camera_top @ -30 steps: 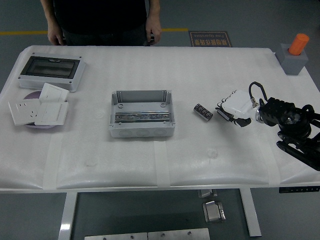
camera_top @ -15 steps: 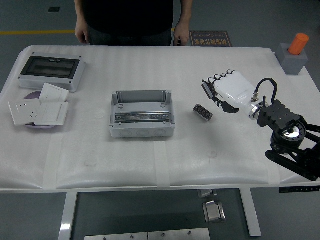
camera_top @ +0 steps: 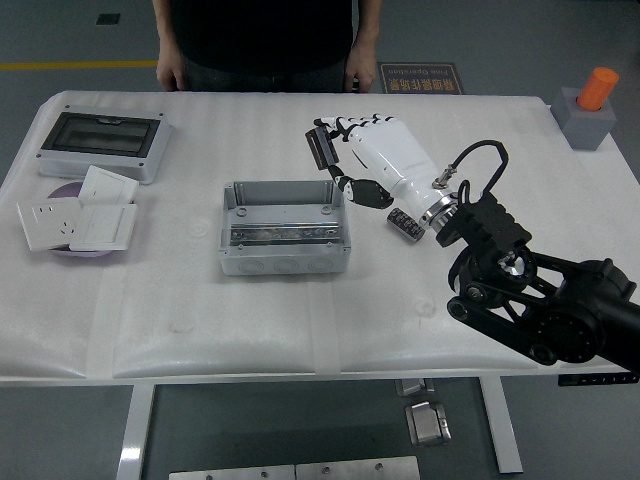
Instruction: Pick up the battery,place it into the box
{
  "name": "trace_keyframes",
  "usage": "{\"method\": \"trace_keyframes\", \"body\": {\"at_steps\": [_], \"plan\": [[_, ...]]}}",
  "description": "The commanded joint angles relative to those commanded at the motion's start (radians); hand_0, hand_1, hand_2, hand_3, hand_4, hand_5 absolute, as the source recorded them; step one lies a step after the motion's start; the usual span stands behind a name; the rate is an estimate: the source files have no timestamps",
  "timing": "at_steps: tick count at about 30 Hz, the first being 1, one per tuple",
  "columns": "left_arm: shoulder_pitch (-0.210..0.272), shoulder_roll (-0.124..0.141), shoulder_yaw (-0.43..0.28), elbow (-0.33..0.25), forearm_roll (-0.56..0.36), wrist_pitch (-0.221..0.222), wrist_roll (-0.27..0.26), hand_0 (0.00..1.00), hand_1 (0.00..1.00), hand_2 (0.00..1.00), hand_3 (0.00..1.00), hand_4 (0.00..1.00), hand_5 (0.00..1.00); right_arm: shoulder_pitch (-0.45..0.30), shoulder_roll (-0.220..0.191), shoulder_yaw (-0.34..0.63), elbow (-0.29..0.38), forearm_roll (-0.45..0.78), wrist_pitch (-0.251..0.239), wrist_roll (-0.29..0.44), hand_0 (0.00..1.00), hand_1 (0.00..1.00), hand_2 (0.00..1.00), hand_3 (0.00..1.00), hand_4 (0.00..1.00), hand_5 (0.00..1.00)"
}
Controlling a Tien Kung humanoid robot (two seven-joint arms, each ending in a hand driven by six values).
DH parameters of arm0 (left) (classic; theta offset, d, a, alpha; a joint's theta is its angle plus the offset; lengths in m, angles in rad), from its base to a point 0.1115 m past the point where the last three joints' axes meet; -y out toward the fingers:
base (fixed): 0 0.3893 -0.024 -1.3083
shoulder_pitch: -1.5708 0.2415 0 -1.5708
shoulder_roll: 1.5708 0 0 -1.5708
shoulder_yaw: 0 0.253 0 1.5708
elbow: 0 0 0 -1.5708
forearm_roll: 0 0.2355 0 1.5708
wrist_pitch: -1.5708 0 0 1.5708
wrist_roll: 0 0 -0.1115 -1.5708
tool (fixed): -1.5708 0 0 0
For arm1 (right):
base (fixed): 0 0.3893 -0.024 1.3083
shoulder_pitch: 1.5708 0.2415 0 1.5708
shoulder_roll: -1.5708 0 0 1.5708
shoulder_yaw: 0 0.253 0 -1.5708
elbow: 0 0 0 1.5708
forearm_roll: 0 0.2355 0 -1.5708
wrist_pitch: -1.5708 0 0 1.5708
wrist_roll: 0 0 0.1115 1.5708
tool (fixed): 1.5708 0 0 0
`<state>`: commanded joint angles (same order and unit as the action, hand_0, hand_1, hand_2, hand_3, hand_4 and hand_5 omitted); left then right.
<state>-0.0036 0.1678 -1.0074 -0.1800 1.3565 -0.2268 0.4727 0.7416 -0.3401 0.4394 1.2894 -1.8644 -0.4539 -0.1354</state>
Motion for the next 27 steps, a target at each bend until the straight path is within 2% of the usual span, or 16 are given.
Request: {"method": "trace_keyframes", "body": {"at_steps": [4, 5, 10, 11, 16, 17, 22, 23, 27], "plan": [[0.0, 0.001, -0.006, 0.0, 0.005, 0.0, 0.002, 0.657, 0.685, 0.531, 0.615, 0.503, 0.526, -0.008, 0.027, -0.028, -0.031, 0.091, 0.046, 0.014, 0.698, 0.635, 0.611, 0.574, 0.301, 0.068], [0.001, 0.001, -0.007, 0.0, 0.006, 0.0, 0.002, 0.657, 0.685, 0.531, 0.616, 0.504, 0.526, -0.009, 0.032, -0.033, -0.036, 0.111, 0.056, 0.014, 0.697, 0.637, 0.615, 0.583, 0.338, 0.086], [0.0, 0.002, -0.007, 0.0, 0.004, 0.006, -0.002, 0.657, 0.685, 0.531, 0.616, 0.504, 0.526, -0.004, 0.045, -0.045, -0.052, 0.152, 0.086, 0.009, 0.697, 0.637, 0.615, 0.583, 0.338, 0.086], [0.0, 0.002, -0.007, 0.0, 0.004, 0.006, -0.003, 0.657, 0.685, 0.529, 0.615, 0.503, 0.525, -0.002, 0.047, -0.047, -0.054, 0.155, 0.09, 0.009, 0.76, 0.696, 0.694, 0.69, 0.645, 0.284], [-0.004, 0.002, -0.005, 0.0, 0.003, 0.008, -0.005, 0.657, 0.685, 0.529, 0.615, 0.503, 0.525, 0.006, 0.056, -0.056, -0.063, 0.158, 0.106, 0.007, 0.76, 0.696, 0.694, 0.69, 0.645, 0.284], [-0.004, 0.002, -0.005, 0.0, 0.003, 0.008, -0.005, 0.657, 0.683, 0.526, 0.614, 0.503, 0.526, 0.007, 0.057, -0.058, -0.064, 0.156, 0.107, 0.006, 0.998, 0.886, 0.905, 0.998, 0.955, 0.53], [-0.005, 0.002, -0.005, 0.0, 0.004, 0.008, -0.003, 0.657, 0.683, 0.526, 0.614, 0.503, 0.526, 0.013, 0.056, -0.074, -0.069, 0.144, 0.115, -0.001, 0.998, 0.886, 0.905, 0.998, 0.955, 0.53], [-0.005, 0.002, -0.005, 0.0, 0.004, 0.007, -0.003, 0.657, 0.683, 0.52, 0.61, 0.497, 0.524, 0.013, 0.056, -0.077, -0.069, 0.142, 0.116, -0.002, 0.998, 0.912, 0.95, 0.998, 0.998, 0.615], [-0.006, 0.003, -0.004, 0.0, 0.004, 0.008, -0.004, 0.657, 0.683, 0.52, 0.61, 0.497, 0.524, 0.021, 0.048, -0.084, -0.068, 0.138, 0.116, -0.003, 0.998, 0.912, 0.95, 0.998, 0.998, 0.615]]}}
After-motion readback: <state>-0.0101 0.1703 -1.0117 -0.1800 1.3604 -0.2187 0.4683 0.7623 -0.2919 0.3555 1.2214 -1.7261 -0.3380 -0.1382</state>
